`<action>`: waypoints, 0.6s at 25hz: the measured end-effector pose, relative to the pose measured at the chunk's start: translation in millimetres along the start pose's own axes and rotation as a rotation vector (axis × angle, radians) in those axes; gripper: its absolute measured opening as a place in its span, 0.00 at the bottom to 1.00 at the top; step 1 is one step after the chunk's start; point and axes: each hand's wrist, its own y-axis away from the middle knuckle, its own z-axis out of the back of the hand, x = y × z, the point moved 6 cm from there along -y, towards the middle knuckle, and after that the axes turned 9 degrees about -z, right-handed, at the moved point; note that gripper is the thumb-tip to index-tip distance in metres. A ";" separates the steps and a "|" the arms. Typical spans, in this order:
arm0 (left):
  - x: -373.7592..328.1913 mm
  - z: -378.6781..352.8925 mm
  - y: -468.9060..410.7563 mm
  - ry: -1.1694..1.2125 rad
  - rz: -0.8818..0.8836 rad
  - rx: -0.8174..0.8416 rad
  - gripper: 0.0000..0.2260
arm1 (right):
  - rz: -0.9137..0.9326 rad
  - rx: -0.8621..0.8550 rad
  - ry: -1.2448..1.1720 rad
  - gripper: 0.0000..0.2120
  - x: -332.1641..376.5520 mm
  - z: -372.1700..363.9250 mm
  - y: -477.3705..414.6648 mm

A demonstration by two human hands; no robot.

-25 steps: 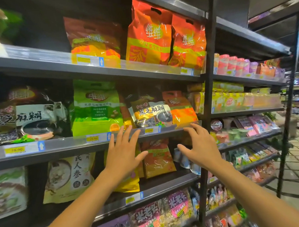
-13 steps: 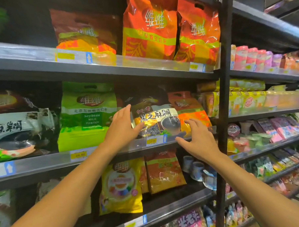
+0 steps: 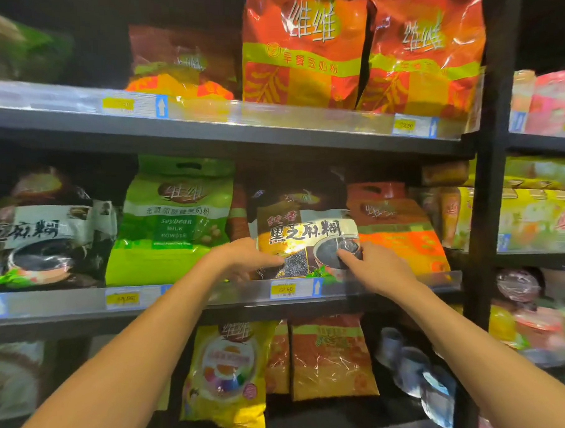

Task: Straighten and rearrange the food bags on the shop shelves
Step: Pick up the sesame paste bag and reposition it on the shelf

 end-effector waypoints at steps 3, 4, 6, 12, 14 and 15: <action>-1.0 -4.2 -2.8 0.048 -0.004 -0.027 0.18 | 0.052 0.014 -0.069 0.23 -1.5 -6.1 -12.9; -1.6 -5.3 -3.7 0.076 -0.003 -0.045 0.16 | 0.066 0.018 -0.103 0.21 -1.4 -6.2 -15.7; -5.7 -5.4 -3.0 0.150 0.008 -0.101 0.16 | 0.093 0.021 -0.170 0.18 -0.5 -3.9 -20.0; -10.1 3.7 3.6 0.466 -0.011 -0.227 0.28 | 0.133 0.032 -0.391 0.14 10.5 10.9 -28.7; -10.6 5.9 7.1 0.600 -0.022 -0.253 0.38 | 0.139 0.026 -0.495 0.13 16.9 19.2 -28.1; -11.6 5.4 9.2 0.659 -0.017 -0.248 0.37 | 0.135 0.021 -0.541 0.13 19.7 23.6 -27.4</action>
